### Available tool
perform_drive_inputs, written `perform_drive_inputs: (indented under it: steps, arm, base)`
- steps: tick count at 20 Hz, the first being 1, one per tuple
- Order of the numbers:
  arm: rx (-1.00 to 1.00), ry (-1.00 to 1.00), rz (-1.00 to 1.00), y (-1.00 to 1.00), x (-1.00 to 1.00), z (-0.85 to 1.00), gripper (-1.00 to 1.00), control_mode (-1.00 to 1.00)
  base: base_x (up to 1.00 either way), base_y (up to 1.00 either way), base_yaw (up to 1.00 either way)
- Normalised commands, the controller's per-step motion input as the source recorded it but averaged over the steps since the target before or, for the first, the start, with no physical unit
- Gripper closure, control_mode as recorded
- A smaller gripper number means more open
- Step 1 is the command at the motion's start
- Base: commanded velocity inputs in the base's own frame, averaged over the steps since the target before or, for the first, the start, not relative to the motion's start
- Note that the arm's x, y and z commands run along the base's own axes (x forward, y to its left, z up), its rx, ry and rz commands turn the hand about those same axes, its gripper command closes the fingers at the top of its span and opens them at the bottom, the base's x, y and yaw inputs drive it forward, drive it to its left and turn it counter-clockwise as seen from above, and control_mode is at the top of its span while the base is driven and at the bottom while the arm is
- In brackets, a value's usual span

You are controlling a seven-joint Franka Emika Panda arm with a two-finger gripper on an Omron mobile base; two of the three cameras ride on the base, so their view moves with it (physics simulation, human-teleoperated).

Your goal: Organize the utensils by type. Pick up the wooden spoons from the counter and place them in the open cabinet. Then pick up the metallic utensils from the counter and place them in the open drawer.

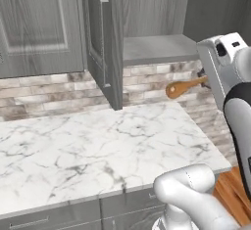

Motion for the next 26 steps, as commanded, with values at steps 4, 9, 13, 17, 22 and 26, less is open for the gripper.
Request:
perform_drive_inputs:
  steps: [4, 9, 13, 17, 22, 26]
  arm:
    - [-0.01, 0.01, 0.0, 0.0, 0.58, 0.47, 1.0, -1.0]
    - [0.0, -0.1, 0.01, 0.0, 0.58, 0.4, 1.0, -1.0]
    - [0.0, -0.28, 0.02, 0.09, 0.39, 0.11, 1.0, -1.0]
    - [0.0, -0.33, 0.0, 0.15, 0.34, 0.0, 1.0, -1.0]
    - [0.01, -0.21, 0.0, 0.08, 0.44, 0.01, 1.0, -1.0]
    - [0.05, 0.0, 0.0, 0.0, 0.62, 0.09, 1.0, -1.0]
  base:
    - [0.0, 0.0, 0.0]
    - [0.0, 0.0, 0.0]
    - [0.0, 0.0, 0.0]
    - [0.0, 0.0, 0.0]
    - [0.0, 0.0, 0.0]
    - [0.0, 0.0, 0.0]
